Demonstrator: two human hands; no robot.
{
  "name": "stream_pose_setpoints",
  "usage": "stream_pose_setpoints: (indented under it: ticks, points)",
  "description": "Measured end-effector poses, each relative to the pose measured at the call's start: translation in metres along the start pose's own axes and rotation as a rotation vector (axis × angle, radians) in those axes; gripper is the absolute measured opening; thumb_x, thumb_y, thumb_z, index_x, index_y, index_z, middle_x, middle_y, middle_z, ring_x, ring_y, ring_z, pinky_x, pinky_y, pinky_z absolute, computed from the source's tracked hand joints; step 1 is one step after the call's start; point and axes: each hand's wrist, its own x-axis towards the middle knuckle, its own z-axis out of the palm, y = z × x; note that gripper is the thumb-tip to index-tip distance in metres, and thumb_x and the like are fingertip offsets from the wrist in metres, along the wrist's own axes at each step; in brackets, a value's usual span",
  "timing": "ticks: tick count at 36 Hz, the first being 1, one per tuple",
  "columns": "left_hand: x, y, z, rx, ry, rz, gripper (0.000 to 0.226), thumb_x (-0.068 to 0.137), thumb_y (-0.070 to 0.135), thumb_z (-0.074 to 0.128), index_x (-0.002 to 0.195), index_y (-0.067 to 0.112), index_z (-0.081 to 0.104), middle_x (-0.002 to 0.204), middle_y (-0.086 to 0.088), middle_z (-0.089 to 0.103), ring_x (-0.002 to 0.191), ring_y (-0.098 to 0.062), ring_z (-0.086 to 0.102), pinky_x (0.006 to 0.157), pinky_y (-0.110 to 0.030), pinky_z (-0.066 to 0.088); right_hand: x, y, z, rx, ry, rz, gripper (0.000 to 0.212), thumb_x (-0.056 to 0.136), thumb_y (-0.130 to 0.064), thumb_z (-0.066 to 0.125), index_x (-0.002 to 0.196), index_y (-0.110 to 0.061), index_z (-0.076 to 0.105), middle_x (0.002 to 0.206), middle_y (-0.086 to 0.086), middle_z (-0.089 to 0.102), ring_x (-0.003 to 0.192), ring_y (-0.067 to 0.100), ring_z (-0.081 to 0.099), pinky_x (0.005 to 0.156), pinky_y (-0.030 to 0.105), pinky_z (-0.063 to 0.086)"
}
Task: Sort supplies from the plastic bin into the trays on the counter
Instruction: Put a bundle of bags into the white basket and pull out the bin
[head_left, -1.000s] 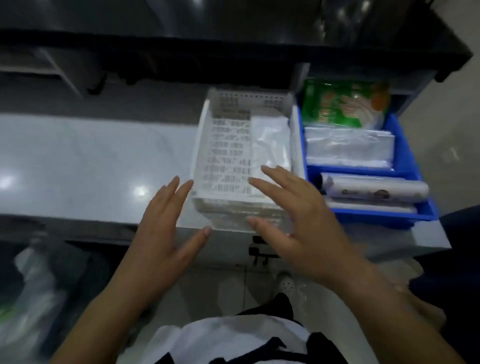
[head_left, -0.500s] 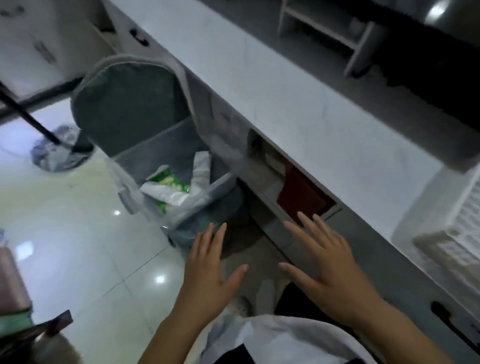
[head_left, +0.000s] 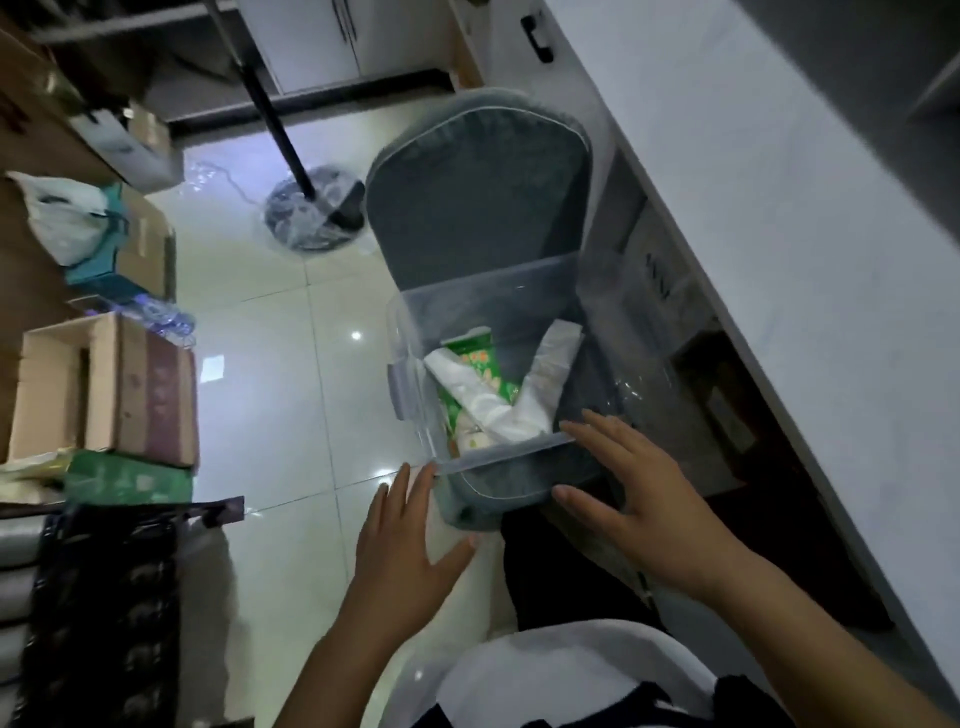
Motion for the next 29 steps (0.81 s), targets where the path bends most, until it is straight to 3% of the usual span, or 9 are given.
stream_pose_setpoints:
  ticks: [3,7,13,17,18,21,23,26,29]
  points:
    - [0.025,0.011,-0.015,0.023,-0.045,-0.073,0.089,0.089,0.063,0.053,0.155,0.04,0.0,0.166,0.01,-0.009,0.152,-0.015,-0.007,0.122,-0.037,0.006,0.048,0.011,-0.007,0.067,-0.024,-0.018,0.063,0.088,-0.054,0.059,0.145,-0.038,0.039,0.157,-0.009,0.033,0.144,0.006,0.026,0.118,0.038,0.025]
    - [0.06,0.025,-0.027,0.02,-0.112,-0.118,0.085,0.09,0.058,0.055,0.154,0.042,0.001,0.165,0.011,-0.007,0.152,-0.012,-0.005,0.123,-0.035,0.005,0.111,0.041,-0.004,0.161,-0.105,0.065,0.058,0.089,-0.044,0.063,0.142,-0.026,0.048,0.15,-0.003,0.043,0.139,0.013,0.036,0.11,0.019,0.024]
    - [0.126,0.053,-0.02,-0.159,-0.166,-0.199,0.074,0.092,0.043,0.063,0.153,0.038,0.022,0.16,0.016,0.018,0.148,-0.005,0.015,0.121,-0.03,0.016,0.178,0.093,0.016,0.187,-0.173,0.176,0.052,0.089,-0.038,0.067,0.134,-0.016,0.057,0.137,0.005,0.057,0.128,0.024,0.051,0.103,0.031,0.038]
    - [0.175,0.063,0.007,-0.314,-0.241,-0.21,0.052,0.092,0.029,0.068,0.131,0.049,0.04,0.136,0.028,0.042,0.116,0.026,0.039,0.096,0.001,0.029,0.199,0.118,0.037,0.231,-0.251,0.245,0.059,0.087,-0.048,0.065,0.138,-0.021,0.054,0.145,0.002,0.051,0.133,0.02,0.047,0.109,0.036,0.039]
    - [0.189,0.063,0.015,-0.338,-0.263,-0.223,0.053,0.091,0.026,0.069,0.132,0.046,0.041,0.134,0.025,0.045,0.114,0.023,0.043,0.093,0.0,0.032,0.205,0.124,0.043,0.247,-0.259,0.262,0.06,0.086,-0.048,0.066,0.138,-0.022,0.054,0.145,0.001,0.051,0.133,0.019,0.047,0.108,0.036,0.039]
    - [0.239,0.054,0.041,-0.302,-0.34,-0.255,0.063,0.091,0.018,0.069,0.147,0.021,0.041,0.145,0.004,0.046,0.131,-0.01,0.046,0.111,-0.028,0.036,0.229,0.141,0.059,0.272,-0.257,0.345,0.061,0.084,-0.043,0.07,0.138,-0.019,0.053,0.143,0.002,0.052,0.13,0.02,0.05,0.107,0.033,0.04]
    - [0.276,0.04,0.061,-0.2,-0.375,-0.225,0.06,0.089,0.015,0.068,0.144,0.012,0.045,0.143,-0.007,0.051,0.132,-0.025,0.049,0.11,-0.041,0.039,0.247,0.155,0.067,0.298,-0.247,0.412,0.063,0.084,-0.039,0.071,0.139,-0.017,0.052,0.143,0.006,0.052,0.129,0.022,0.05,0.104,0.027,0.039]
    - [0.326,0.013,0.09,0.193,-0.393,-0.162,0.07,0.087,0.035,0.066,0.148,0.016,0.038,0.15,-0.012,0.043,0.136,-0.032,0.042,0.11,-0.044,0.036,0.276,0.183,0.083,0.336,-0.204,0.515,0.06,0.086,-0.031,0.07,0.14,-0.014,0.051,0.141,0.01,0.055,0.128,0.025,0.053,0.102,0.026,0.04]
    - [0.356,-0.021,0.116,0.593,-0.45,-0.017,0.08,0.089,0.046,0.055,0.156,0.022,0.017,0.165,-0.01,0.011,0.15,-0.034,0.013,0.12,-0.051,0.015,0.301,0.206,0.102,0.473,-0.093,0.624,0.049,0.088,-0.027,0.067,0.134,-0.015,0.056,0.128,0.008,0.064,0.118,0.022,0.059,0.097,0.03,0.045]
